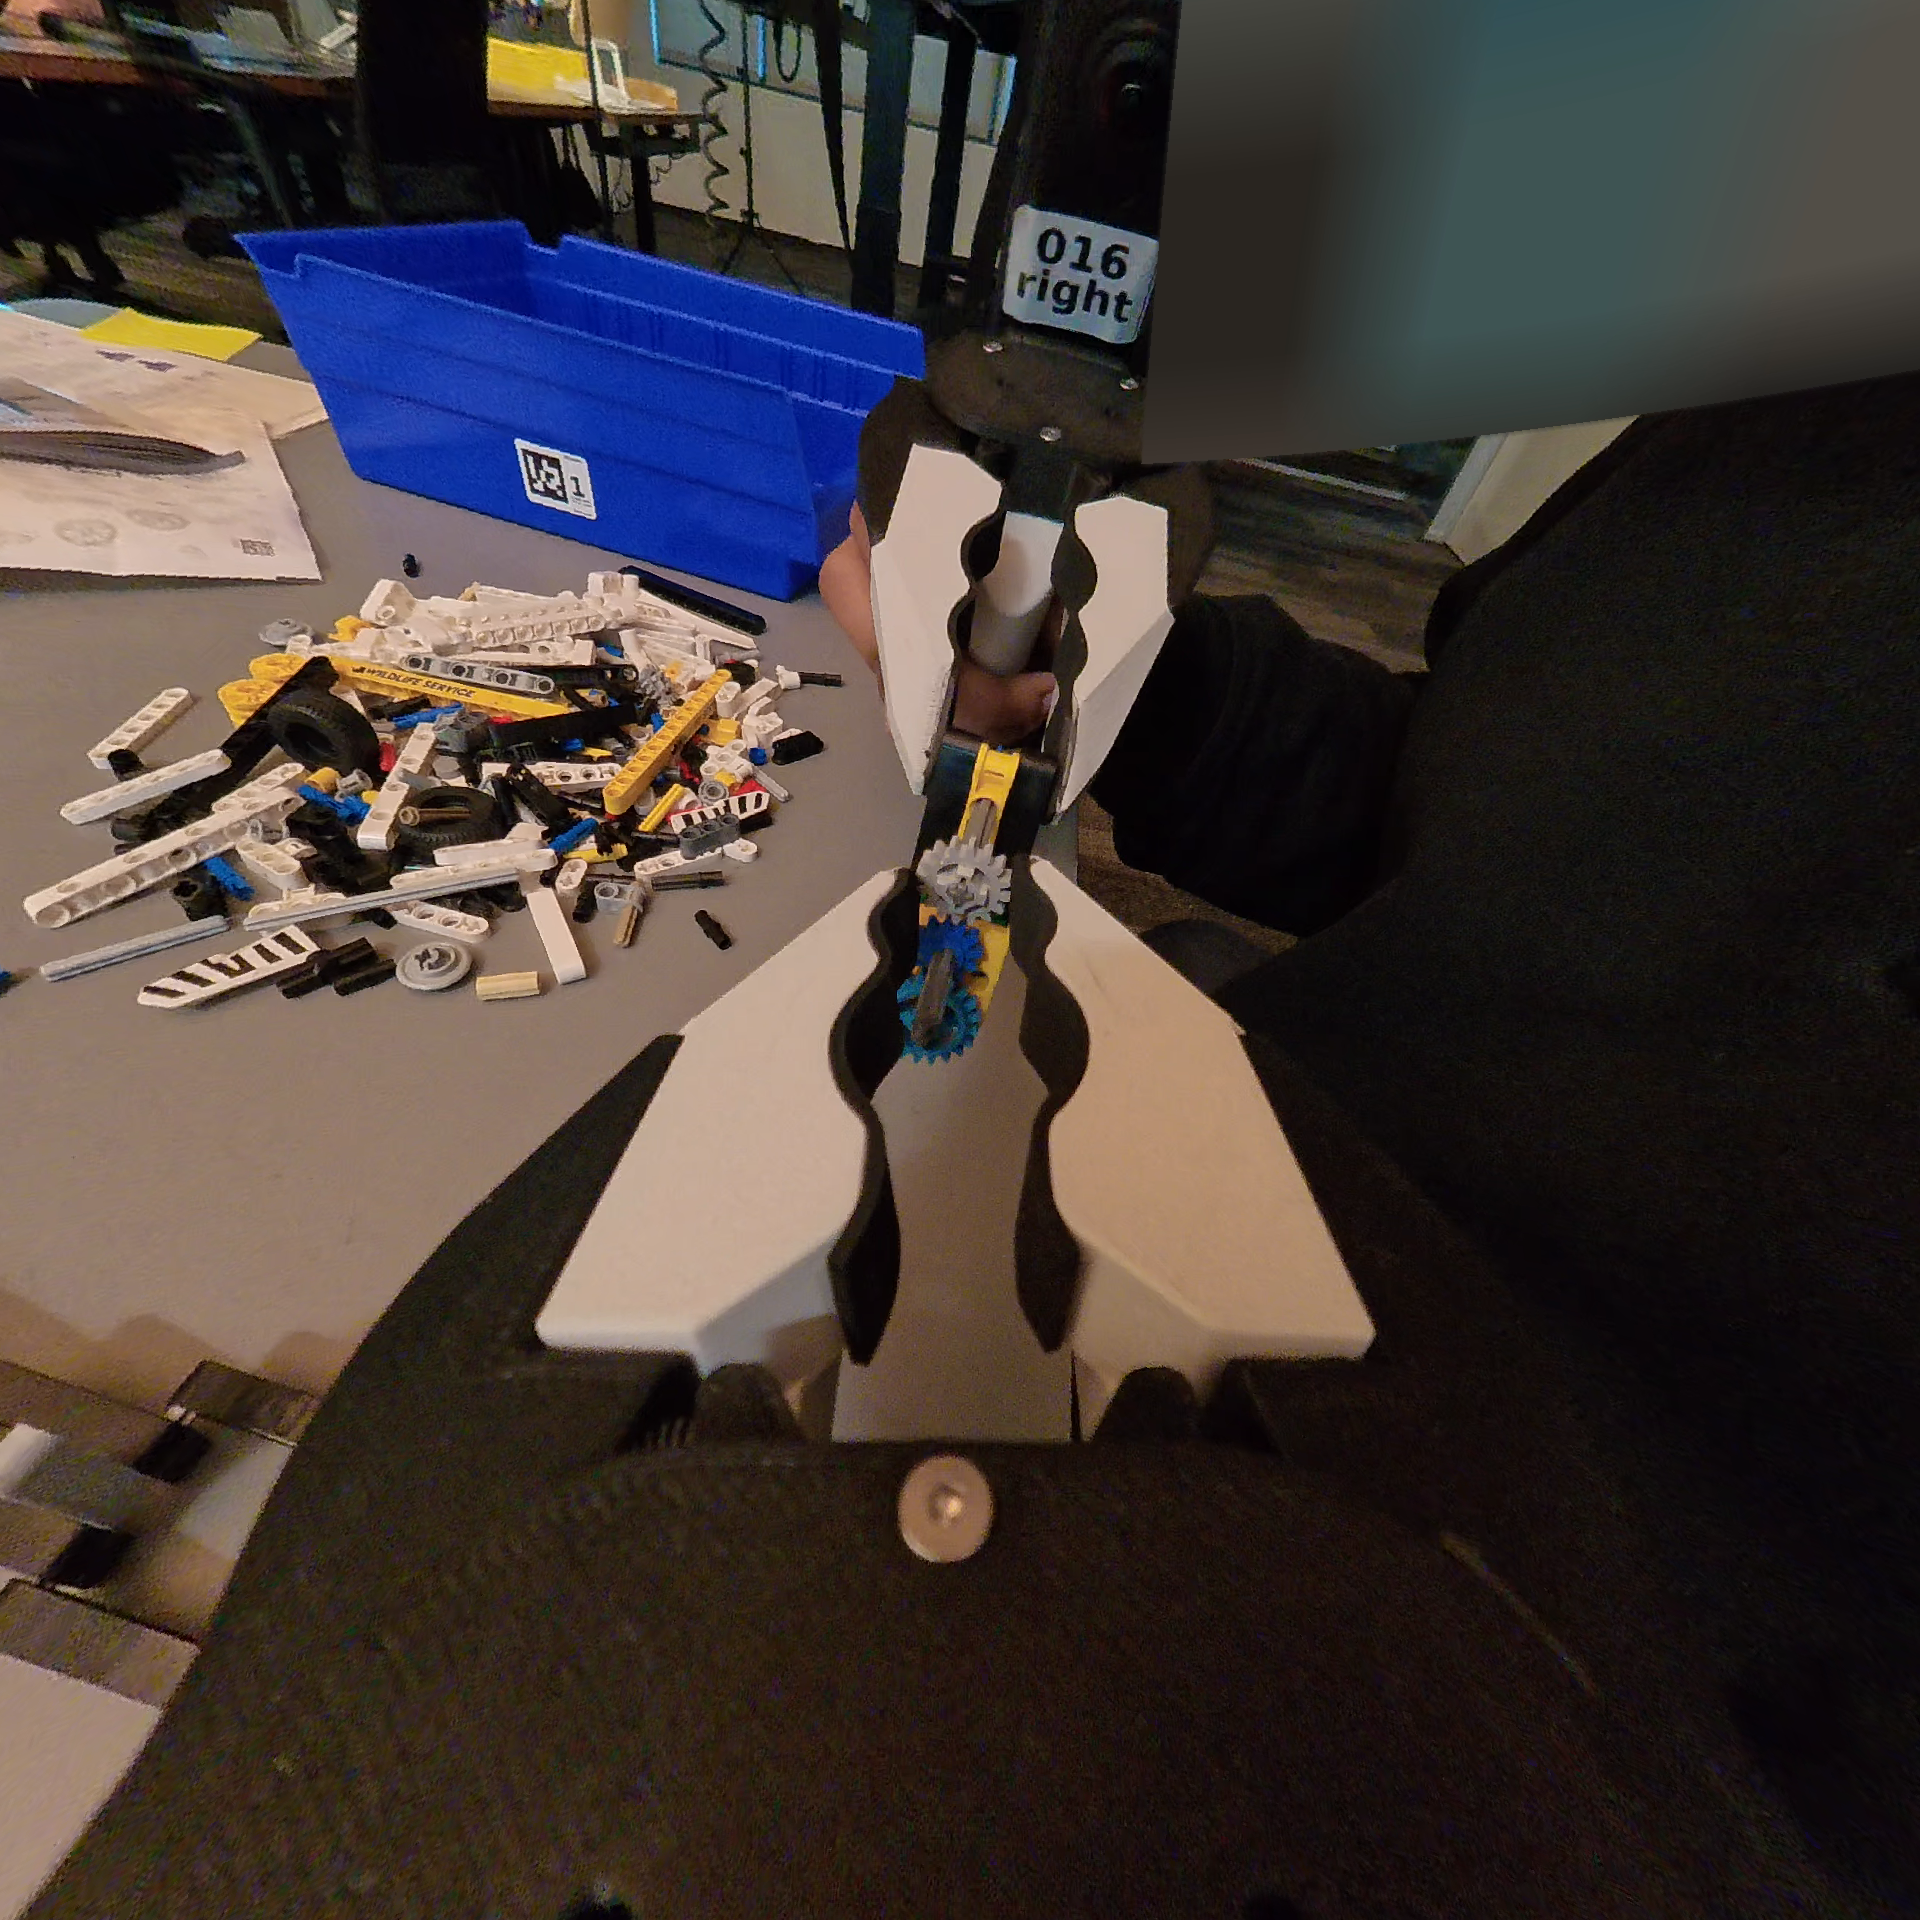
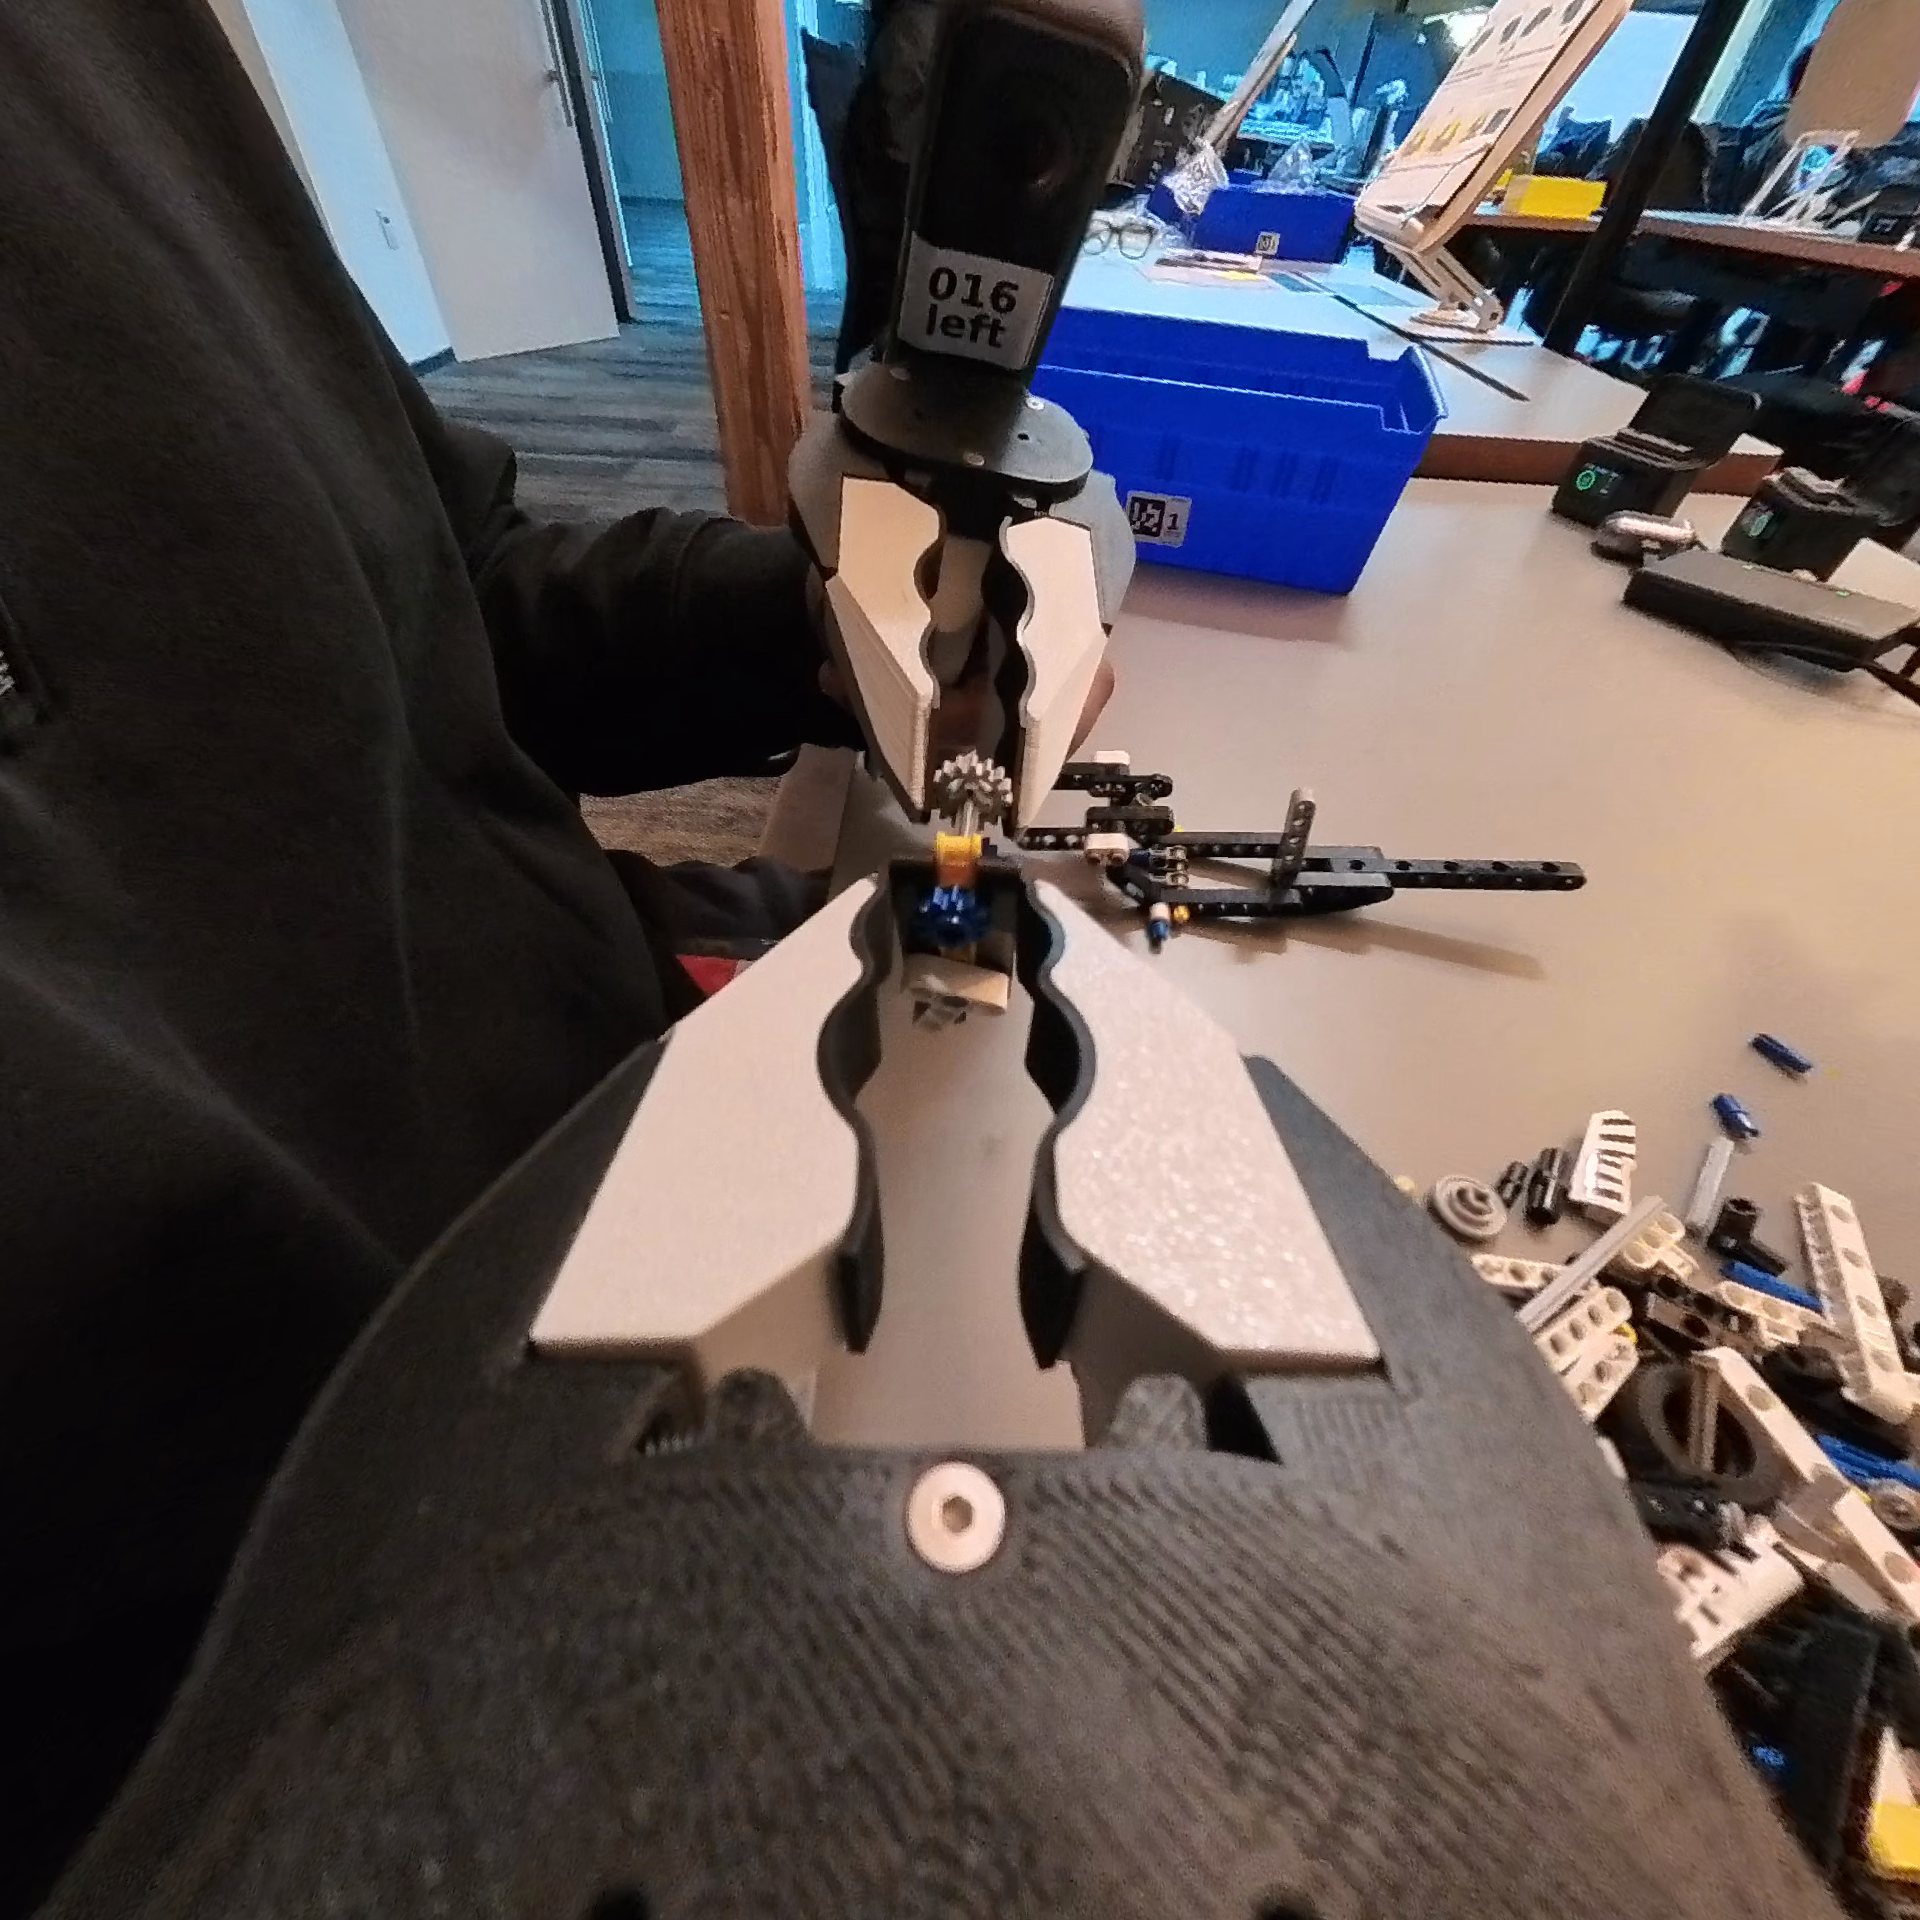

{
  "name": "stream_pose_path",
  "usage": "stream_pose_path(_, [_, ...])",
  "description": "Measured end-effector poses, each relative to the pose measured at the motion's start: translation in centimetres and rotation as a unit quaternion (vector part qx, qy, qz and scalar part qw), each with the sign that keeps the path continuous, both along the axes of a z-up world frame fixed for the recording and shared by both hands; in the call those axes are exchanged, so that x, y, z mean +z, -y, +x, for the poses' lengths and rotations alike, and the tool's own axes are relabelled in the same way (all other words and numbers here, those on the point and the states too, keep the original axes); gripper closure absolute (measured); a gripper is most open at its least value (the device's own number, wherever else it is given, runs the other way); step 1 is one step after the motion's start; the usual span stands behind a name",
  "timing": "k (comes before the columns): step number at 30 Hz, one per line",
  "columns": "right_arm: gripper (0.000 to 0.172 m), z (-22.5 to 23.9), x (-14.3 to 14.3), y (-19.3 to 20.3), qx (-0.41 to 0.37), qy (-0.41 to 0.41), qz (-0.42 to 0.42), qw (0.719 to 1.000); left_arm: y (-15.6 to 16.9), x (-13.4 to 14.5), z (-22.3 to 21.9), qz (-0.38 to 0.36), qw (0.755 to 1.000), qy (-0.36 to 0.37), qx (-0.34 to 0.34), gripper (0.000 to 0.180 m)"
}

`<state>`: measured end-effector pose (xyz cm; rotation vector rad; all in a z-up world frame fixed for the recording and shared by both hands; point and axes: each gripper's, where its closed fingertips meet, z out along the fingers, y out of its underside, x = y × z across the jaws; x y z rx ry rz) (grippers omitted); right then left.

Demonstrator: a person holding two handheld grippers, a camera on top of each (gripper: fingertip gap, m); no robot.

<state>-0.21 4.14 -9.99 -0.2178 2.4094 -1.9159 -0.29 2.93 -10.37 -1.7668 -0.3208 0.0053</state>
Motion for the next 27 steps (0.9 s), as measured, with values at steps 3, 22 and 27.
stream_pose_path(3, [0.15,0.0,0.0,-0.3,0.004,0.007,0.001,1.0,-0.1,0.0,0.1,-0.003,1.0,0.001,-0.002,0.164])
stream_pose_path(22, [0.15,-9.2,5.1,-11.4,-0.262,-0.031,-0.087,0.961,0.7,-0.6,-10.6,-0.16,0.972,0.038,0.17,0.164])
stream_pose_path(27, [0.15,-9.8,5.6,-12.7,-0.302,-0.046,-0.077,0.949,-3.0,-4.8,-14.2,-0.29,0.945,0.09,0.124,0.164])
